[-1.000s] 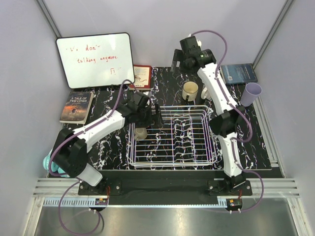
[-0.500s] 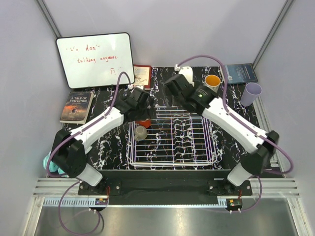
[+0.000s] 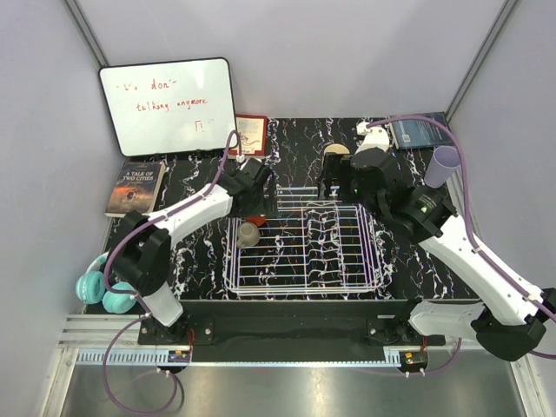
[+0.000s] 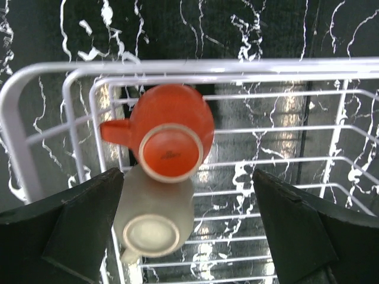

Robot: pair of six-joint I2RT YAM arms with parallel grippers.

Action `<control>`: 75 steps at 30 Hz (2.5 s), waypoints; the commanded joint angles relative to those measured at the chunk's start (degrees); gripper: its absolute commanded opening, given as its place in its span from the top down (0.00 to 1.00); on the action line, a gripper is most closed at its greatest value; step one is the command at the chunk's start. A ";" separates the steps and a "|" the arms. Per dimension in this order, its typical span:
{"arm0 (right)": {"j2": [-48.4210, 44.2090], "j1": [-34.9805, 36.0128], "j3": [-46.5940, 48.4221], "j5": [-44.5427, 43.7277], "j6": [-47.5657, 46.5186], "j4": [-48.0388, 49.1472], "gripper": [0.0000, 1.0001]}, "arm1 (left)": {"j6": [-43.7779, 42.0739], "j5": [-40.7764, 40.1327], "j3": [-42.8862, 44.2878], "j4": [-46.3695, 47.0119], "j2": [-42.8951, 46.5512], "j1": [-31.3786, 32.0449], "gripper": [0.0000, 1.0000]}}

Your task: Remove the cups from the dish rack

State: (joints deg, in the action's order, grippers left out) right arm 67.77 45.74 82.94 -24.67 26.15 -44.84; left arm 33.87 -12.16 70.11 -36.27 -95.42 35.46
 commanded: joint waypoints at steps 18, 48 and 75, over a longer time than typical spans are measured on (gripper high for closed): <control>-4.05 0.06 -7.26 1.02 -0.14 1.77 0.00 | -4.16 1.09 -0.32 7.09 -5.83 -3.21 0.05; -5.01 0.06 -9.99 1.20 0.65 3.62 0.00 | -3.81 5.75 -3.31 9.03 5.50 -3.21 1.00; -6.33 -0.12 -6.99 18.24 8.65 18.20 0.03 | 39.65 54.88 -32.03 94.41 20.64 -6.19 1.00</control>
State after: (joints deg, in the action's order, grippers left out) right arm 63.51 45.74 78.48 -11.53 31.59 -32.27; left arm 57.67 35.59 40.56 26.39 -71.88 30.74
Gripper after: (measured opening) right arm 0.990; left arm 0.656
